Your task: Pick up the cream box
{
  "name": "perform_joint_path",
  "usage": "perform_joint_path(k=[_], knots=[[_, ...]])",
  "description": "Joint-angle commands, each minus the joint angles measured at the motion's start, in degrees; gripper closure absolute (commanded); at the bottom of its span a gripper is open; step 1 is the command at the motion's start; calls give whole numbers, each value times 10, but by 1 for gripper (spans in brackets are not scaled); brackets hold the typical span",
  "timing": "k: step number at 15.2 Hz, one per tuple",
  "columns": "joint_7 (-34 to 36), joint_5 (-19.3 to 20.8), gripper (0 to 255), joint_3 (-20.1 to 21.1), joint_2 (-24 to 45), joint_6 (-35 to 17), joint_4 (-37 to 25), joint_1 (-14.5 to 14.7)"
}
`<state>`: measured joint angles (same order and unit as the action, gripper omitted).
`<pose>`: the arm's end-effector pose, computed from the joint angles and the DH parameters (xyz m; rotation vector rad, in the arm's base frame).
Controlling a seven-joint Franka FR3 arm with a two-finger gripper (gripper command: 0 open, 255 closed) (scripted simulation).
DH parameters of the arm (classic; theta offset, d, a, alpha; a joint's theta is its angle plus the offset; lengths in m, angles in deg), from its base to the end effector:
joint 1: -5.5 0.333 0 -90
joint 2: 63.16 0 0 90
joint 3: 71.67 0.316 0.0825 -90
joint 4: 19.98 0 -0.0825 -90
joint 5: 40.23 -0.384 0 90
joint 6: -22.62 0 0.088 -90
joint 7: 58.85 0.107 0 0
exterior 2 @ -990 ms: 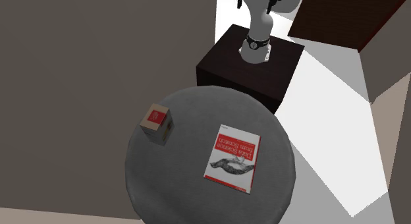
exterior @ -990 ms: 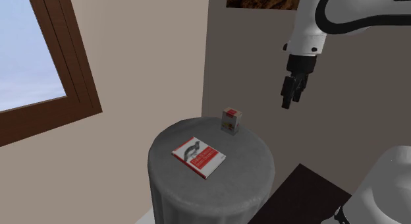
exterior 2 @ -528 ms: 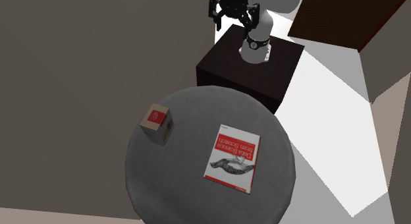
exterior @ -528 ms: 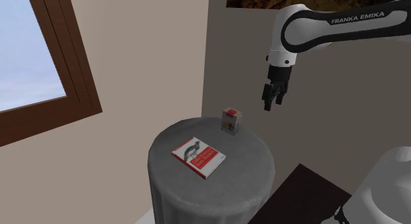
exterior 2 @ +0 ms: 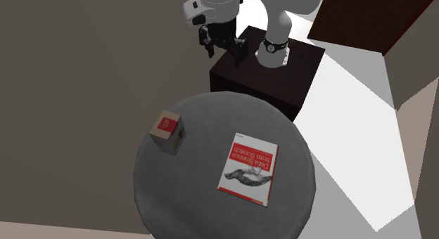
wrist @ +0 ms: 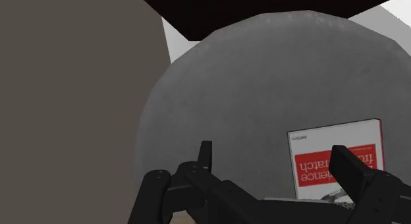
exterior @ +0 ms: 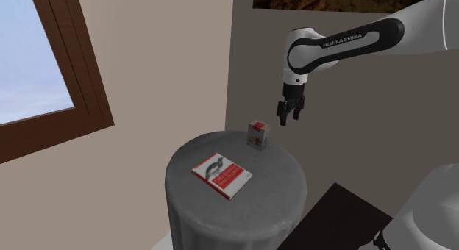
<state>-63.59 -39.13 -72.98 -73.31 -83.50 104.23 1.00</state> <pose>0.4795 -0.0506 0.4592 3.1327 -0.0179 -0.2186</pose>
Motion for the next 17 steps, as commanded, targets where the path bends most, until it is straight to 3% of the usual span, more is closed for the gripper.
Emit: perform_joint_path(k=[1, 9, 17], knots=[[-1, 4, 0, -4, 43, -17, -24, -4], [-6, 16, 0, -20, 213, -58, -144, -21], [-12, 17, 0, -34, 392, -57, -317, -41]])
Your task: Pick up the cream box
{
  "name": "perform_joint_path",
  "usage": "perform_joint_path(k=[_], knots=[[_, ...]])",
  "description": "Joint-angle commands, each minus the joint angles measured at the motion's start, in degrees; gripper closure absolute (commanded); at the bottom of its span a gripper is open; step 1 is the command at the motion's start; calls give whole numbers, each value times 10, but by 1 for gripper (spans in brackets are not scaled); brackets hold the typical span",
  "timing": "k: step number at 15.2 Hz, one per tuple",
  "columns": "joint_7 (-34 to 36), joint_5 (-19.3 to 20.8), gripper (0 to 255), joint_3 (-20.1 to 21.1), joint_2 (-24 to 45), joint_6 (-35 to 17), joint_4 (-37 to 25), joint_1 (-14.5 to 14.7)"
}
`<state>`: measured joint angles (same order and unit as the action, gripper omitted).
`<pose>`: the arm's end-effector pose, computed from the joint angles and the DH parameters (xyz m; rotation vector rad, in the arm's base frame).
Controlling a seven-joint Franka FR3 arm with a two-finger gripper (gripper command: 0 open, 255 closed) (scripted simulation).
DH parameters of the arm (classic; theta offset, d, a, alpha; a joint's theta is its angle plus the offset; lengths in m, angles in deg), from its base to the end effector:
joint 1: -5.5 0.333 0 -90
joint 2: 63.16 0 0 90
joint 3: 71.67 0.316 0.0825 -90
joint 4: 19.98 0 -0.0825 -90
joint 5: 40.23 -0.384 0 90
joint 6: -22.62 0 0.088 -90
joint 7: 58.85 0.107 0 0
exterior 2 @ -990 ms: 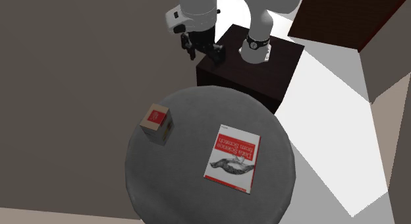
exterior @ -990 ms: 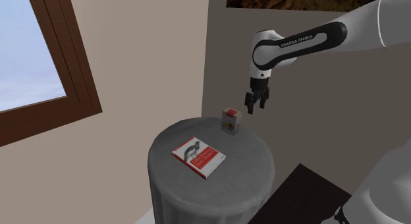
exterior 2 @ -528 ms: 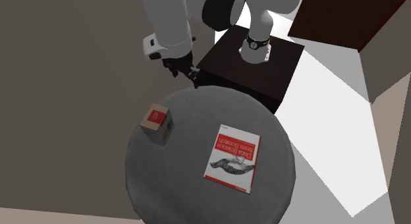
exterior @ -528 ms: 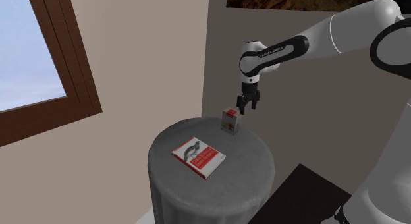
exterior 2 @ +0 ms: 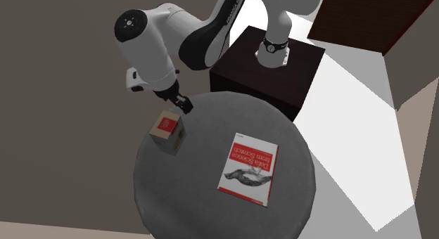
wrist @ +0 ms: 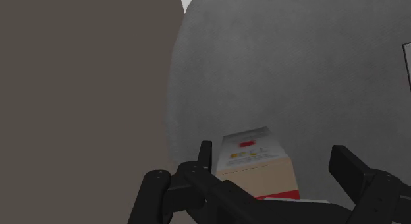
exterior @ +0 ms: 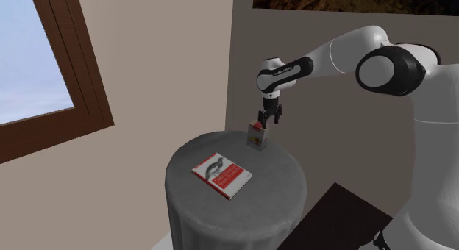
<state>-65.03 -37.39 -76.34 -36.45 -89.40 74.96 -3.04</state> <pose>0.6380 -0.1475 0.3278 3.0737 -0.1456 -0.2748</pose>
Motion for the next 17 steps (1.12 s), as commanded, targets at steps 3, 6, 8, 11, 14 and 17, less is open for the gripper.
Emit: perform_joint_path(k=[3, 6, 8, 11, 14, 17], knots=[[2, -1, 0, -2, 54, 0, -52, -4], [3, -1, 0, -2, 65, -18, -45, -4], [4, -1, 0, -1, 73, -29, -42, -4], [4, -1, 0, -1, 79, -38, -39, -5], [4, -1, 255, -1, 79, -38, -39, -5], [4, -1, 255, -1, 79, -38, -39, -4]])
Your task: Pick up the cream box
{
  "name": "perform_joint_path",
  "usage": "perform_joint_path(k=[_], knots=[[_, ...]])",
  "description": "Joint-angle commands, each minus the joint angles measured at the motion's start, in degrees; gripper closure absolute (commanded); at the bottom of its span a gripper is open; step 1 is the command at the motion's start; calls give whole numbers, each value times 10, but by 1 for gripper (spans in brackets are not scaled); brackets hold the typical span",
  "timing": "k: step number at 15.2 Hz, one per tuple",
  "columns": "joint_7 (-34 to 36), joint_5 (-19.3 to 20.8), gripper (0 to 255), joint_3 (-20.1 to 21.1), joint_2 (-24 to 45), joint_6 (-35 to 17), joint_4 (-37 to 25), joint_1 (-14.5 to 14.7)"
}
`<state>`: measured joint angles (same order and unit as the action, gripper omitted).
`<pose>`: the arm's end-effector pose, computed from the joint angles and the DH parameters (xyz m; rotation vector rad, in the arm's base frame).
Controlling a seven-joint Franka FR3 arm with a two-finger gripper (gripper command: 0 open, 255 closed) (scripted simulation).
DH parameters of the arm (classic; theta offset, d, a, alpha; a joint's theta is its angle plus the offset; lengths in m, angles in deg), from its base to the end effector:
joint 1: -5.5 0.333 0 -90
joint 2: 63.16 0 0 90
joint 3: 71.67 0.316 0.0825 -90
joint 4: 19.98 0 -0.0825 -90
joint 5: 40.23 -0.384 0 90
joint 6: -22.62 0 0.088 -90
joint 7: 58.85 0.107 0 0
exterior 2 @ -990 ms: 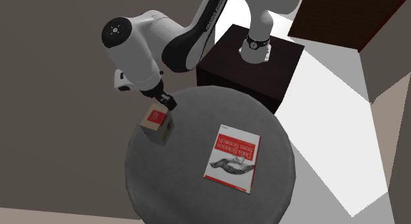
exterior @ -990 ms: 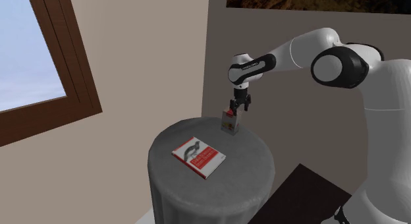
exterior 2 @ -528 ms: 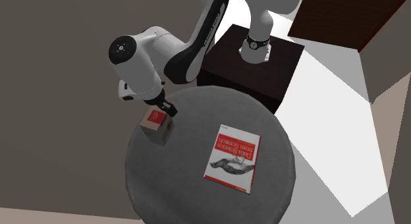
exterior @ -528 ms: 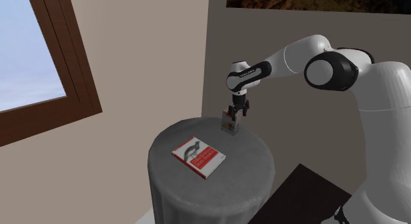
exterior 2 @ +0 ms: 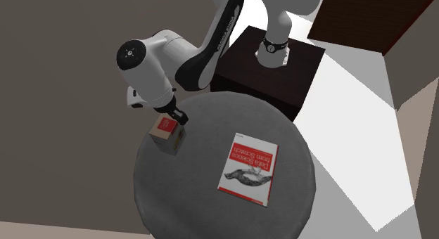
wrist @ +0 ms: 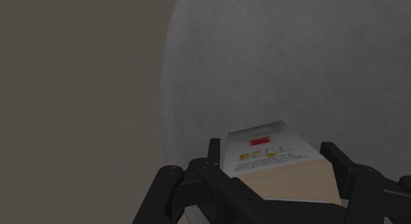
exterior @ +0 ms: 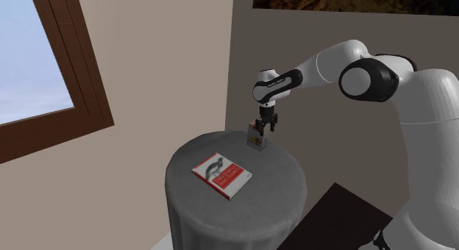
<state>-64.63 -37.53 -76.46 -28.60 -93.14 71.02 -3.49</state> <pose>0.6578 -0.1569 0.2712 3.0656 -0.1609 -0.2802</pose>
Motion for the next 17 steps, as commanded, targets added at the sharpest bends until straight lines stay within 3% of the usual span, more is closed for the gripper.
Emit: perform_joint_path(k=[1, 17], knots=[[0, 0, 255, 0, 1, -1, 0, 0], [-4, 1, 255, -2, -45, 76, -31, 1]])
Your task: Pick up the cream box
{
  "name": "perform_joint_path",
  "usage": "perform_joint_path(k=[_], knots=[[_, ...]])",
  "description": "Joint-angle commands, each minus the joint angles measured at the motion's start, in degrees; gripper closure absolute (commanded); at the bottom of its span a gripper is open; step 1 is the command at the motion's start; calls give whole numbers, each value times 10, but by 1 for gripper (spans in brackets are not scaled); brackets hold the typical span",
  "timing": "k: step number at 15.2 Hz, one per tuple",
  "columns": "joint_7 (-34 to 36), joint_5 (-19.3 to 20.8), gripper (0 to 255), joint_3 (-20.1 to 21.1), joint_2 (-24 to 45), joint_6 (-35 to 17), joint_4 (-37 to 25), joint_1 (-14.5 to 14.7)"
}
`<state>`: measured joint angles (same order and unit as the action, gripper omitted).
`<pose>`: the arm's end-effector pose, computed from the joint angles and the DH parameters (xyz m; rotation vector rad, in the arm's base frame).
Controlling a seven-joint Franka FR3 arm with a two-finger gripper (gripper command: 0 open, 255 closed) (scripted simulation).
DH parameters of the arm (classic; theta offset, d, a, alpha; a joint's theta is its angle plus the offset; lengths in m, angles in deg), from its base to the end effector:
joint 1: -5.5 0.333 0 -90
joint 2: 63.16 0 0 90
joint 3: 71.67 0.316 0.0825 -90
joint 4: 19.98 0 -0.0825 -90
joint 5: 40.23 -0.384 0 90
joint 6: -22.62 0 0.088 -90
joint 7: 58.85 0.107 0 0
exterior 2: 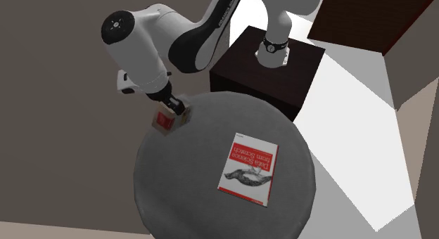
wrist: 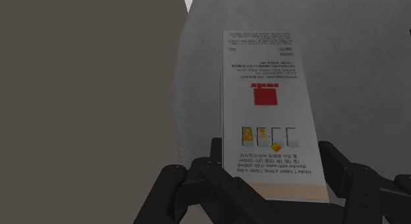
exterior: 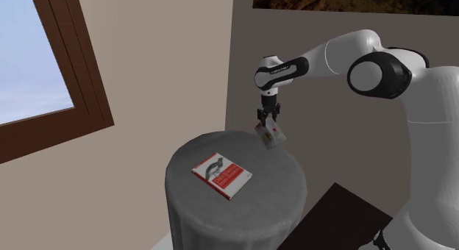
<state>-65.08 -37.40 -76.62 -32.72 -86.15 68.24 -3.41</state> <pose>0.6575 -0.1577 0.3327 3.0657 -0.1613 -0.2832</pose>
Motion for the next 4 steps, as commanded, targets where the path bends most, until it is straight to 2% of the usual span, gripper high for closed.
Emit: perform_joint_path(k=[1, 4], knots=[[0, 0, 255, 0, -6, 13, -7, 1], [-1, 0, 255, 0, -10, 20, -11, 1]])
